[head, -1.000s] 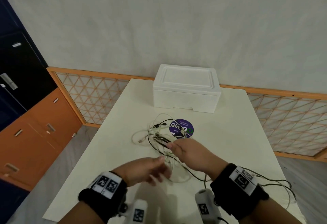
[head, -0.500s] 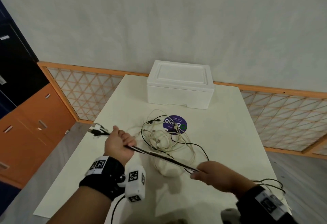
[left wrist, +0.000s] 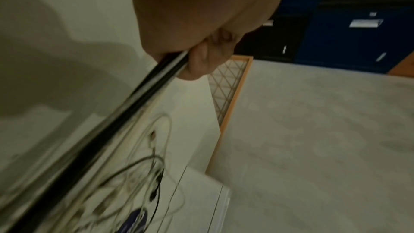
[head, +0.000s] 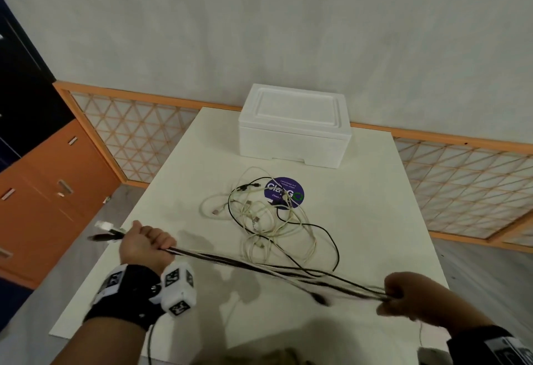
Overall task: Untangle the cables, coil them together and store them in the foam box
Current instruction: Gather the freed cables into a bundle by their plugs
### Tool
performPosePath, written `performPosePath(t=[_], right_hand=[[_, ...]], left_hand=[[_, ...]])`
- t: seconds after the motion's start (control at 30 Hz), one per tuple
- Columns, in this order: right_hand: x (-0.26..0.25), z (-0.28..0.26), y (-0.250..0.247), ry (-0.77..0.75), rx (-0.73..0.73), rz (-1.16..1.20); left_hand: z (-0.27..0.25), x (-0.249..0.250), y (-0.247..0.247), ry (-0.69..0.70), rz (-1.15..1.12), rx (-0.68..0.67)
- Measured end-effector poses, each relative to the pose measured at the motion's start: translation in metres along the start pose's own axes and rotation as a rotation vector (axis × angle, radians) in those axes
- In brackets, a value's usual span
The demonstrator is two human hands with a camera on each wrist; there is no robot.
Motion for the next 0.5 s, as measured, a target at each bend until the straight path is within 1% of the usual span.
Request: performPosePath(t=[0.07,0.1,0.17,0.23,0.3,0.37,0.4,0.5], right_hand=[[0.006,0.001,-0.015,-0.062,0.23,0.149],[0.005,0.004,-0.019,-0.096,0.311,0.219],[0.0,0.011,-0.022,-0.137,0.38,0.26],[0.002,0.022,-0.022,-0.123,0.385,0.199],[0.007,0.032,-0.019,-0.072,0.315,0.049],[0.012,0.038,-0.012,0.015,0.206,-0.143],[0.014,0.04,-0.012,0.063,0.178,-0.218],[0.022,0.037,-0.017,0.204,0.159,-0.332]], left_hand=[[0.001,0.019,-0.013,0.03,-0.014,0.012],[0.001,0.024,-0.016,0.039,-0.016,0.011],[0.004,0.028,-0.018,0.047,-0.025,0.008],[0.005,0.027,-0.016,0.051,-0.024,0.01],[0.004,0.025,-0.01,0.057,-0.008,0.007],[0.002,0.023,-0.004,0.064,0.007,0.0],[0.0,0.022,-0.001,0.067,0.012,-0.006],[-0.007,0.022,0.008,0.062,0.023,-0.035]])
Point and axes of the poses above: each hand's wrist, its own z-axis towards the middle knuckle, its own y-axis out of the palm, x = y × z, the point moved 6 cm from there along z, towards the middle knuckle, and after that the axes turned 7 degrees about -y, right-handed, at the moved point
